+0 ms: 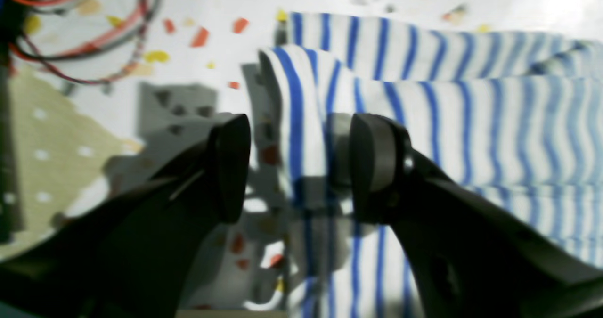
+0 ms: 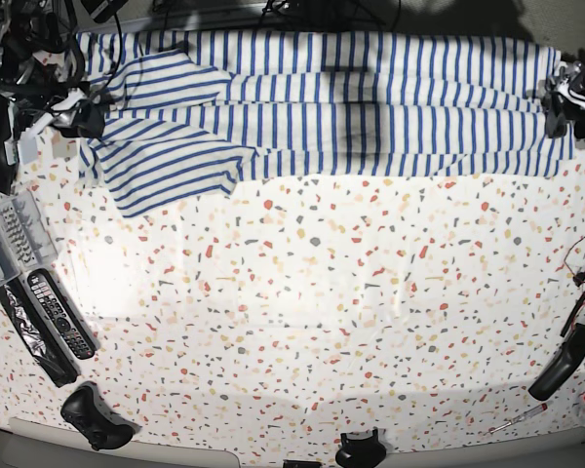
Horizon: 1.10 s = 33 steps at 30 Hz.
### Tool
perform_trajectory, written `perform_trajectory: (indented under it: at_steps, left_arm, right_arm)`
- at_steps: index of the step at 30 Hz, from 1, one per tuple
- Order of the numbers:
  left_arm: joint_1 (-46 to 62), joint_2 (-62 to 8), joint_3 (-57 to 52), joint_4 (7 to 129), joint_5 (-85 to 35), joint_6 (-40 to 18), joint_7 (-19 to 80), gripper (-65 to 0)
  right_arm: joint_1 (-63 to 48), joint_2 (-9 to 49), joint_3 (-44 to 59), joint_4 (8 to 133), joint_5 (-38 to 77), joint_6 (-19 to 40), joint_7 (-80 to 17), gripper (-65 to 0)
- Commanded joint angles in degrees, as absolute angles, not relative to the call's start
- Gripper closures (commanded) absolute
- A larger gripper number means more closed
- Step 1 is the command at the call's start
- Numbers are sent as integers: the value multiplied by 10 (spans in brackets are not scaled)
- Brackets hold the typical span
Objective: Layout the t-shirt on the table in an organized manner, then fold the t-shirt properly
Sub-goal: 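Lay the folded hem down near the collar and open both grippers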
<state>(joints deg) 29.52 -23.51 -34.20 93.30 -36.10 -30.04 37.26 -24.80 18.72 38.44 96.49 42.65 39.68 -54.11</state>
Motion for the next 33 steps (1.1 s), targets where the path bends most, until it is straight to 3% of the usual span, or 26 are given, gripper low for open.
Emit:
perform_trajectory:
  at_steps: [1, 10, 20, 23, 26, 33]
  left_arm:
    - [305, -244, -348, 941, -379, -301, 364, -312]
    - [300, -225, -348, 877, -401, -301, 339, -311]
    - [281, -216, -348, 836, -488, -390, 370, -271]
    - [281, -216, -348, 836, -510, -400, 392, -181]
    - [281, -216, -348, 836, -511, -400, 381, -1]
    - [282, -216, -349, 836, -511, -398, 299, 0]
  right_arm:
    - [-246, 197, 390, 975, 442, 400, -532, -227]
    - [-236, 197, 390, 975, 457, 400, -531, -227]
    - [-235, 197, 390, 975, 489, 400, -532, -227]
    - [-235, 197, 390, 975, 489, 400, -532, -227]
    - [-235, 197, 390, 975, 489, 400, -532, -227]
    - [-235, 197, 390, 975, 535, 400, -531, -226]
